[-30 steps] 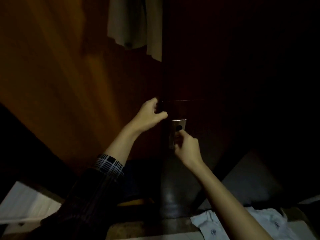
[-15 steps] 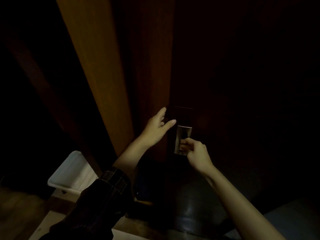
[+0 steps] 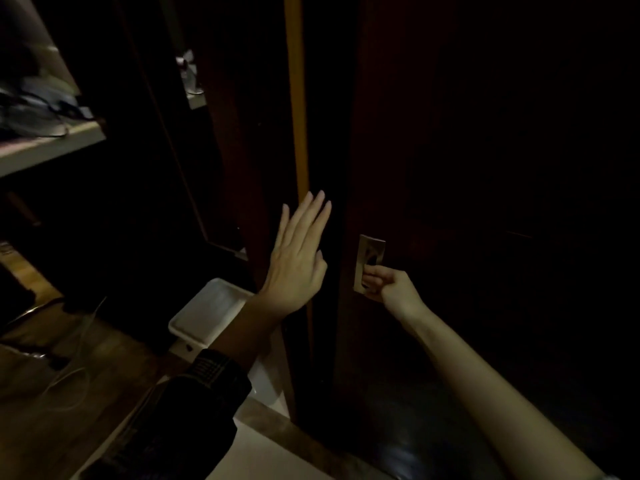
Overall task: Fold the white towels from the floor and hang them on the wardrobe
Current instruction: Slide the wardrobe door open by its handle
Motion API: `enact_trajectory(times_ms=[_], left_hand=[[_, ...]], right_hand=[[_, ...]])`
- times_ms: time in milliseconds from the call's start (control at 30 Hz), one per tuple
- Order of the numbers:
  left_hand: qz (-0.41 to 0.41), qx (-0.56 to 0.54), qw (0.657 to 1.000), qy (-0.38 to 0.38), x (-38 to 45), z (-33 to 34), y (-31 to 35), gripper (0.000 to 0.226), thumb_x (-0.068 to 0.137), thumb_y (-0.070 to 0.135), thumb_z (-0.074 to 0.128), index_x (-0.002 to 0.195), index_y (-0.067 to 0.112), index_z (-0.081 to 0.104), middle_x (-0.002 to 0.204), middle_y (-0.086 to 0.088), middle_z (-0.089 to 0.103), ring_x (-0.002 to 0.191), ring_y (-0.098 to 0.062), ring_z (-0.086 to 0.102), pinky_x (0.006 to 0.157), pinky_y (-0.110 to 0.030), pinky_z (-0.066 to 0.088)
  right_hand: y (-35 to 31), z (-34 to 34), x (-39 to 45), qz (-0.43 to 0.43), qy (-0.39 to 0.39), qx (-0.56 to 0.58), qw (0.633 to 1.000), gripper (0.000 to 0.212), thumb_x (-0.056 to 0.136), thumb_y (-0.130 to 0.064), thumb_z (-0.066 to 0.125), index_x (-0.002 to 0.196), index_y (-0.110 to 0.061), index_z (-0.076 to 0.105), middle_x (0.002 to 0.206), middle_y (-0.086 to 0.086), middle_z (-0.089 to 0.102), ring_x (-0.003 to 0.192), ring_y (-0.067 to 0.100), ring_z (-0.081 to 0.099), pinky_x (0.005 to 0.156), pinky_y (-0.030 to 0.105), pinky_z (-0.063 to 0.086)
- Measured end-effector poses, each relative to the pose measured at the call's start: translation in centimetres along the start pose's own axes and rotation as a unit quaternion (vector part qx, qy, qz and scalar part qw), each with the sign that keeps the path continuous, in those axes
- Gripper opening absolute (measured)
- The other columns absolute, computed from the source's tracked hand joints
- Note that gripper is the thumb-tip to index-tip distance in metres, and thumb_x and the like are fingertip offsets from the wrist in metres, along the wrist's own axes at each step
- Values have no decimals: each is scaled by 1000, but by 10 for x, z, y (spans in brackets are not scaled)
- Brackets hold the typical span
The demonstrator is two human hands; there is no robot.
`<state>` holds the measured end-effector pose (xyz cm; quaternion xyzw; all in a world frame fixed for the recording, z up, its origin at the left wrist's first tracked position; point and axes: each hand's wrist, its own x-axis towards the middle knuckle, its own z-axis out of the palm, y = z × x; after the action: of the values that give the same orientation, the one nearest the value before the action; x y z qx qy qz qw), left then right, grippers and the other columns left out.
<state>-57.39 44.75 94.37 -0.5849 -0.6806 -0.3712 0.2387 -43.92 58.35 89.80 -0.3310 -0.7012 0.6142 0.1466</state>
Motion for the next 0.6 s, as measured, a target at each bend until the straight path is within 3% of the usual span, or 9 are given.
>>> enact_trajectory(times_ms=[67, 167, 367, 433, 500, 600], left_hand=[[-23, 23, 999, 37, -7, -10, -13, 78, 75, -8, 56, 145, 3, 23, 155, -12, 17, 147, -15, 0, 120, -42, -4], [-58, 25, 997, 46, -13, -20, -29, 78, 76, -8, 53, 146, 3, 20, 155, -14, 9, 147, -15, -6, 120, -40, -4], [-134, -39, 990, 36, -19, -26, -48, 85, 80, -14, 51, 150, 7, 6, 158, -5, -8, 146, -9, -10, 117, -16, 2], [-150, -48, 987, 21, -19, -27, -55, 89, 79, -16, 46, 150, 10, -1, 157, -3, -13, 146, -8, -12, 119, -20, 10], [-164, -61, 985, -9, -18, -31, -59, 91, 78, -20, 44, 147, 13, -6, 155, 1, -17, 144, -5, -15, 116, -24, 24], [-169, -96, 981, -16, -16, -36, -61, 93, 76, -25, 42, 145, 16, -5, 153, 6, -15, 141, 4, -15, 98, -1, 30]], right_hand=[[-10, 13, 5, -2, -14, 6, 1000, 46, 94, 14, 34, 133, -3, 52, 125, 10, 61, 117, 20, 58, 94, 28, 49], [-20, 33, 13, 5, -24, 17, 1000, 45, 94, 14, 31, 132, -1, 51, 122, 12, 61, 119, 23, 57, 97, 33, 48], [-34, 69, 25, -4, -50, 11, 999, 46, 94, 11, 35, 134, -6, 49, 130, 11, 57, 123, 21, 53, 103, 38, 45], [-38, 79, 29, -12, -57, 11, 998, 43, 95, 8, 38, 134, -6, 49, 127, 9, 58, 122, 20, 53, 104, 38, 45], [-42, 81, 35, -11, -52, 2, 999, 36, 94, 9, 39, 120, -7, 58, 117, 7, 63, 117, 20, 57, 101, 36, 47], [-48, 74, 40, 4, -52, -14, 999, 36, 93, 16, 34, 102, -6, 61, 102, 6, 64, 109, 22, 60, 90, 30, 50]])
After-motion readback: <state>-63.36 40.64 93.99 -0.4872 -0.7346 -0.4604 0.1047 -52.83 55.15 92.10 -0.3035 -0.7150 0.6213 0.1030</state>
